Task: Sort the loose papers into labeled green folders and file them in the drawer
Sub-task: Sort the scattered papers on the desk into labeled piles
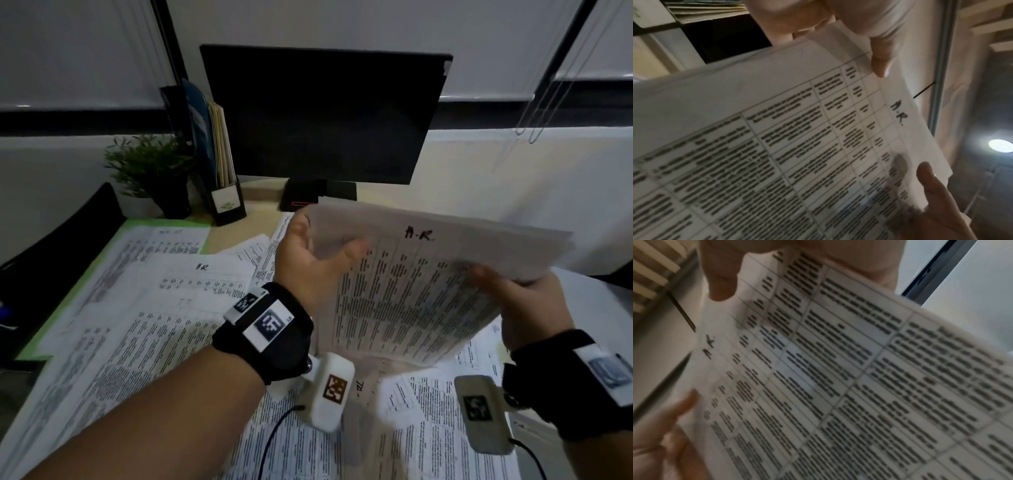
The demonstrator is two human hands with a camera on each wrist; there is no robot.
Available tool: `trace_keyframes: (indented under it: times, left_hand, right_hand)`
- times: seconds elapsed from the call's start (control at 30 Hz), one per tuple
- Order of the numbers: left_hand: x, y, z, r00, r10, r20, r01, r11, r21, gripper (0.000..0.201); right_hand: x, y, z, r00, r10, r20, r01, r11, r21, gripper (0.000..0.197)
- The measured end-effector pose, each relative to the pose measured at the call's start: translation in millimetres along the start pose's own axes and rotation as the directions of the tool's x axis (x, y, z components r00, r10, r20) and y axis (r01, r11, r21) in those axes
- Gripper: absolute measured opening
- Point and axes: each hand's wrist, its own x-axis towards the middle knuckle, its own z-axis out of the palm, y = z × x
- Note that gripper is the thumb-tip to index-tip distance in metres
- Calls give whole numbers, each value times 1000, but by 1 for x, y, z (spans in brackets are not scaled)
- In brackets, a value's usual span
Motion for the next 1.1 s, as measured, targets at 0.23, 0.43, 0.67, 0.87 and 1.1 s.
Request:
trace_keyframes:
  times: [0.23, 0.43, 0.67, 0.87, 1.1]
  left_hand:
    - [1, -27, 12, 997, -71, 33, 68, 993, 95, 29]
    - [4, -62, 19, 977, -214, -3, 206, 937, 282, 19]
    - [10, -34, 12, 981, -179, -76, 192, 955, 228, 25]
    - [30, -37, -55, 935, -344, 80, 259, 821, 509, 35]
    - [59, -80, -218, 747, -654, -116, 99, -63, 993, 82]
  right_hand:
    - [0, 13, 16, 989, 137, -50, -137, 990, -15, 14]
    - [2, 65, 1, 937, 349, -19, -347, 923, -168, 17]
    - [-2, 68, -20, 928, 361, 91, -331, 913, -238, 33]
    - [2, 56, 6, 931, 336, 140, -270, 895, -356, 32]
    - [15, 54, 55, 951, 307, -34, -300, 892, -338, 37]
